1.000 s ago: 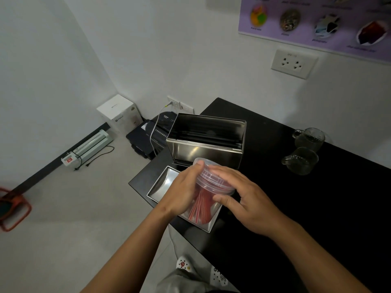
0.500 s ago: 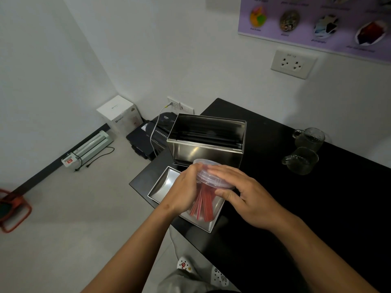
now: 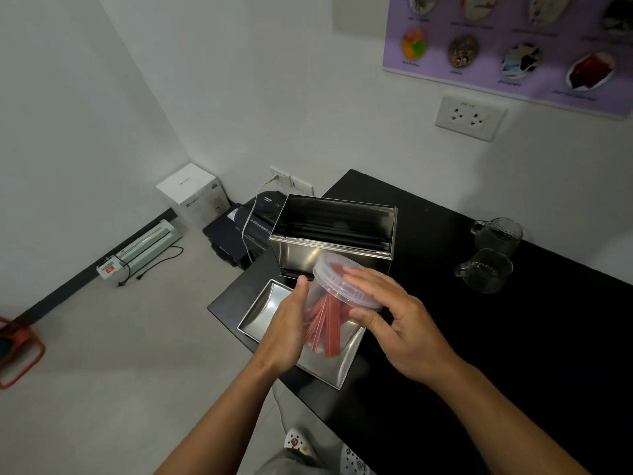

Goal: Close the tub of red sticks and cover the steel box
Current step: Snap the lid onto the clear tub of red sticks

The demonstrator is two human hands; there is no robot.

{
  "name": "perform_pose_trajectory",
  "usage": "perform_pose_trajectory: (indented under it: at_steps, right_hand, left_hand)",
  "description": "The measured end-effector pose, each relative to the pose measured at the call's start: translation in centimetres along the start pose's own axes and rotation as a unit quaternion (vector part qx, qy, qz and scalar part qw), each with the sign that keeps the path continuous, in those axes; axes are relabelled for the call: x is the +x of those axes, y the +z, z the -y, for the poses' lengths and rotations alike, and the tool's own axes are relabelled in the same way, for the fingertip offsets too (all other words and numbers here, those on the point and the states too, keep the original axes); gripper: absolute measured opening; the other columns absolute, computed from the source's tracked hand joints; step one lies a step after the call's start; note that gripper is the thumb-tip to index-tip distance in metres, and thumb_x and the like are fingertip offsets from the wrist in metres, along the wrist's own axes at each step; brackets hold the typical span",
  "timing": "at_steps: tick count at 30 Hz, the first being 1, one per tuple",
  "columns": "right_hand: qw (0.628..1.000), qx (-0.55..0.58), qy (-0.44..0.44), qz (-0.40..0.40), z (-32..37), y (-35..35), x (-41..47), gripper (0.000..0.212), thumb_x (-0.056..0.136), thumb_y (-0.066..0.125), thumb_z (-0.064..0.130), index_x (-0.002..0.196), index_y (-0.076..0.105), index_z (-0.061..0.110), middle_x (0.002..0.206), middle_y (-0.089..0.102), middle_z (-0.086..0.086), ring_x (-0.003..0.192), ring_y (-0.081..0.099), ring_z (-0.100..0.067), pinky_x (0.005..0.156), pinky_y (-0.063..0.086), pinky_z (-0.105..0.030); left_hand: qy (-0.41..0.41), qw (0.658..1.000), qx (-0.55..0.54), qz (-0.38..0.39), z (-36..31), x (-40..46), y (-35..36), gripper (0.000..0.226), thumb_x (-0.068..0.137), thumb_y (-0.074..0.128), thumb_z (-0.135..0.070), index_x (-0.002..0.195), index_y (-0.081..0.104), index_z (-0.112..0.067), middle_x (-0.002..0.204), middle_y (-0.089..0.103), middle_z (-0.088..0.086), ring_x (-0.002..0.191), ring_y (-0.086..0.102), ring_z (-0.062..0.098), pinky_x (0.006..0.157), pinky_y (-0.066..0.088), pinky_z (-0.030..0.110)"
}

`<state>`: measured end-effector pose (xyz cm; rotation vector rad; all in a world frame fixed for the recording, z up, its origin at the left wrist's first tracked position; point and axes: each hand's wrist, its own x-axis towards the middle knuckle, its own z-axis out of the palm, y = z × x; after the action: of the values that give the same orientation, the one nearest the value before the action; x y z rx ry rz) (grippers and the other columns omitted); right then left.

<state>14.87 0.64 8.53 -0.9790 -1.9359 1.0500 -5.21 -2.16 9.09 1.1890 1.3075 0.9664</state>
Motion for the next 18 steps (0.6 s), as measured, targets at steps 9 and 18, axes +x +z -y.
perform_pose_trajectory:
  at_steps: [9, 18]
  right_hand:
    - [0.995, 0.054, 0.082, 0.034, 1.8, -0.2, 1.8, 0.08, 0.076, 0.061, 0.084, 0.141, 0.054, 0.039, 0.153, 0.042, 0.027, 0.139, 0.043, 0.007, 0.108, 0.043, -0.023]
    - [0.998, 0.048, 0.031, 0.015, 2.1, 0.1, 3.8, 0.068, 0.083, 0.073, 0.053, 0.144, 0.056, 0.029, 0.143, 0.058, 0.013, 0.134, 0.055, -0.007, 0.108, 0.048, -0.031]
  left_hand:
    - [0.029, 0.99, 0.102, -0.096, 1.1, -0.2, 0.3, 0.085, 0.098, 0.011, -0.084, 0.116, 0.079, -0.035, 0.103, 0.081, -0.004, 0.101, 0.077, 0.013, 0.098, 0.057, 0.047]
    - [0.071, 0.987, 0.105, -0.095, -0.2, 0.5, -0.4, 0.074, 0.104, 0.013, -0.075, 0.108, 0.08, -0.043, 0.092, 0.082, -0.011, 0.088, 0.078, 0.009, 0.081, 0.055, 0.02]
